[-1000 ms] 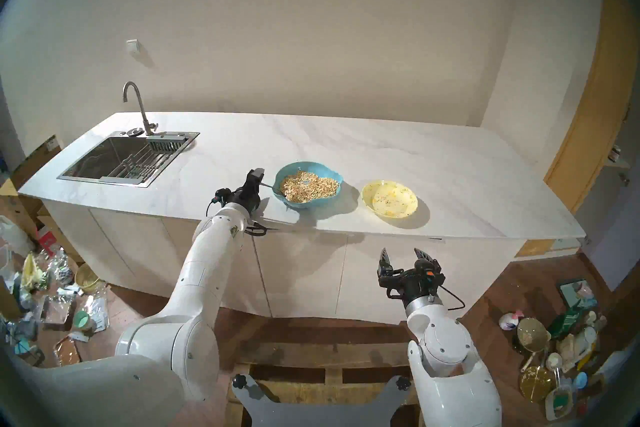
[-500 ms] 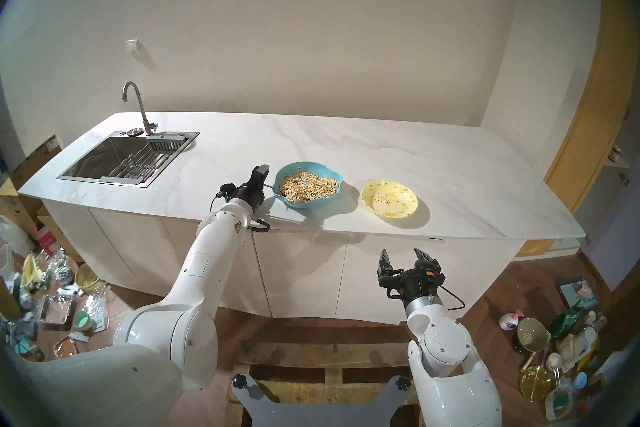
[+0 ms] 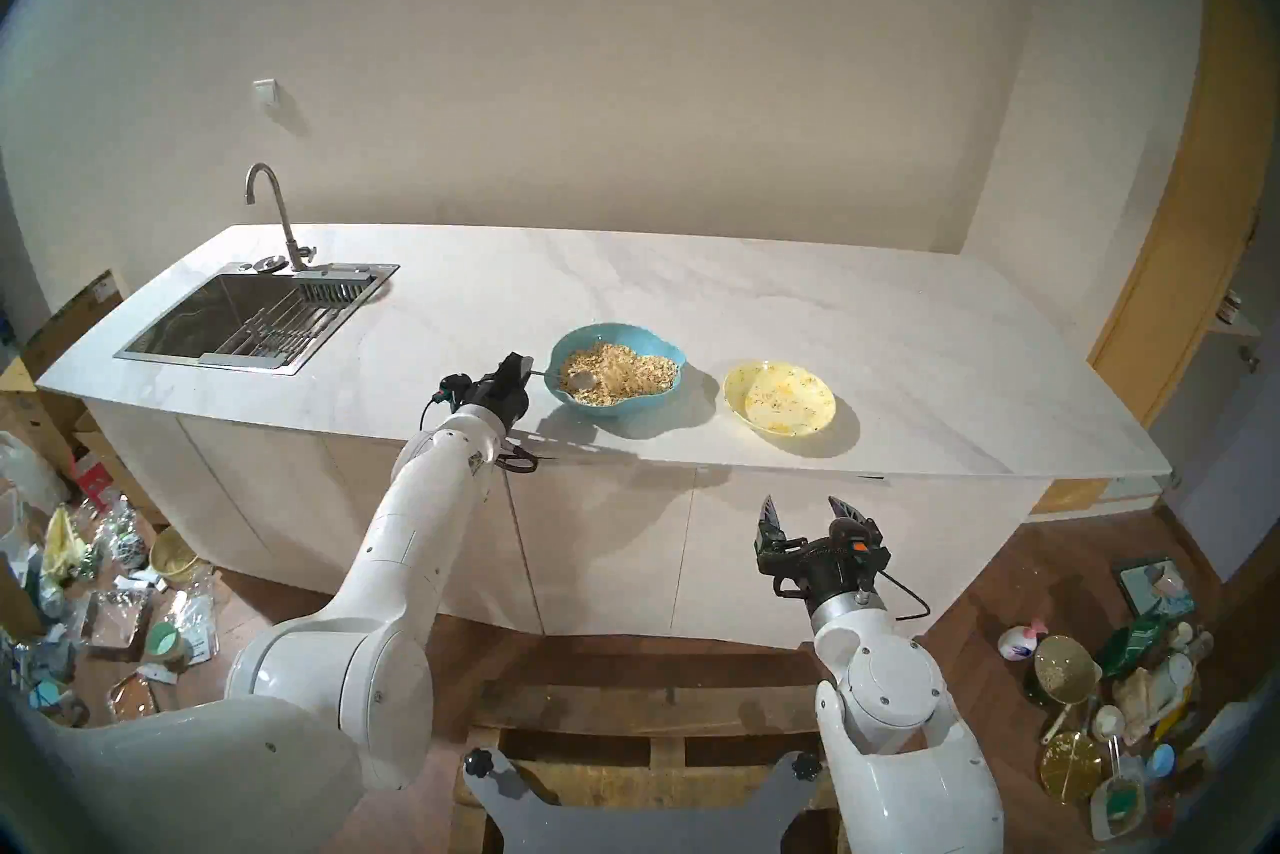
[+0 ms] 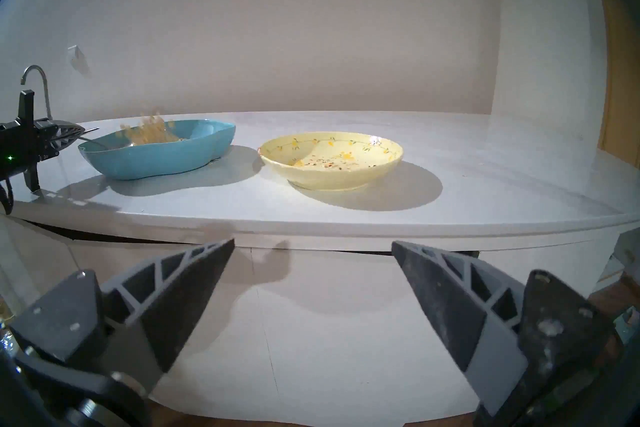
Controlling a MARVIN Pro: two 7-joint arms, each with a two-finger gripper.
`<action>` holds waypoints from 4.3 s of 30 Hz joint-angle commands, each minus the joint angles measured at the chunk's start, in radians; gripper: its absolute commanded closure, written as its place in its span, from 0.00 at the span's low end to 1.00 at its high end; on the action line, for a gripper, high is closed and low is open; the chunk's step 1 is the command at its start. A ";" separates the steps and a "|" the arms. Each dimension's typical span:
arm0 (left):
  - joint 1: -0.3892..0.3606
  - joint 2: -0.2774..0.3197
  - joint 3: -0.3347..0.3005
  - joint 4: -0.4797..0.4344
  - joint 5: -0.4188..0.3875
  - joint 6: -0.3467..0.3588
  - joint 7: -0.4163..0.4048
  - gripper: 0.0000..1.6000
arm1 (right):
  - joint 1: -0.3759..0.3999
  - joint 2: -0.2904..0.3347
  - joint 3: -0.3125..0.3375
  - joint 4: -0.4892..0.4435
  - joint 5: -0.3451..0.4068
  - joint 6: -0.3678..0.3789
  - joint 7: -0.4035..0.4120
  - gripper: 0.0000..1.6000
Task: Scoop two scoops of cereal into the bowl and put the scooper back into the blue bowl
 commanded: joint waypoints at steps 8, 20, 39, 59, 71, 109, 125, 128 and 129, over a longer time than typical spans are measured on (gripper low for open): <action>-0.015 0.004 0.037 -0.069 0.037 -0.015 0.043 1.00 | 0.005 -0.002 -0.001 -0.024 0.001 -0.005 0.000 0.00; -0.069 0.067 0.181 -0.181 0.124 -0.027 0.124 1.00 | 0.007 -0.002 -0.001 -0.020 0.001 -0.006 0.000 0.00; -0.073 0.104 0.228 -0.291 0.170 0.040 0.291 1.00 | 0.005 -0.002 -0.001 -0.023 0.001 -0.005 0.000 0.00; -0.072 0.049 0.241 -0.189 0.155 0.007 0.318 1.00 | 0.005 -0.002 -0.001 -0.024 0.001 -0.005 0.000 0.00; -0.019 0.010 0.262 -0.204 0.157 0.000 0.345 1.00 | 0.005 -0.002 -0.001 -0.024 0.001 -0.005 0.000 0.00; 0.068 -0.029 0.188 -0.277 -0.003 0.120 0.383 1.00 | 0.004 -0.002 -0.001 -0.025 0.001 -0.004 0.000 0.00; 0.094 -0.010 0.185 -0.363 -0.017 0.134 0.418 1.00 | 0.004 -0.002 -0.001 -0.025 0.001 -0.004 0.000 0.00; 0.092 -0.005 0.183 -0.370 -0.020 0.134 0.422 1.00 | 0.005 -0.002 -0.001 -0.025 0.001 -0.004 0.000 0.00; 0.091 -0.004 0.182 -0.371 -0.021 0.134 0.423 1.00 | 0.005 -0.002 -0.001 -0.025 0.001 -0.004 0.000 0.00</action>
